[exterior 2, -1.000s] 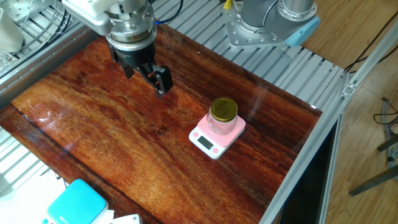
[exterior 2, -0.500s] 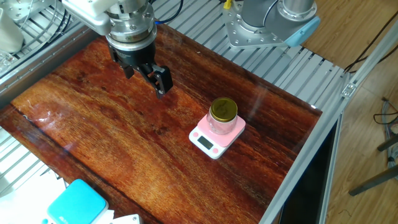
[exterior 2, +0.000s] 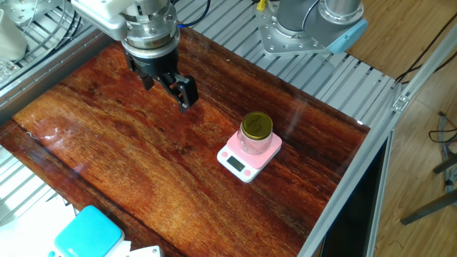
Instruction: Remove the object from the scale
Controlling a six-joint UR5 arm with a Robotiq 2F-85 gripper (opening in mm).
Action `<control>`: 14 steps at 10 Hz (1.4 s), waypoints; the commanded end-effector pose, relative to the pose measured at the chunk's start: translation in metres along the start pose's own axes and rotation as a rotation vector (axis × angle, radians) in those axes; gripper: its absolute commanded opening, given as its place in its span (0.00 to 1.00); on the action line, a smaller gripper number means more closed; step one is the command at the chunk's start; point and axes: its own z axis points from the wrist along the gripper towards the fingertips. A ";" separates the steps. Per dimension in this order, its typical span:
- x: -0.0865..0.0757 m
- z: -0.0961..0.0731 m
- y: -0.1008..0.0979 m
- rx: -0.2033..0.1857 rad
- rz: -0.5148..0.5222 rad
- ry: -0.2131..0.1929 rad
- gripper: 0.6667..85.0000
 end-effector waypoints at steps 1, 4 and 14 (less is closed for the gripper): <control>0.061 -0.007 0.015 -0.040 0.062 0.237 0.00; 0.053 -0.003 0.021 -0.045 0.092 0.210 0.00; 0.074 0.018 0.052 -0.106 0.165 0.081 0.00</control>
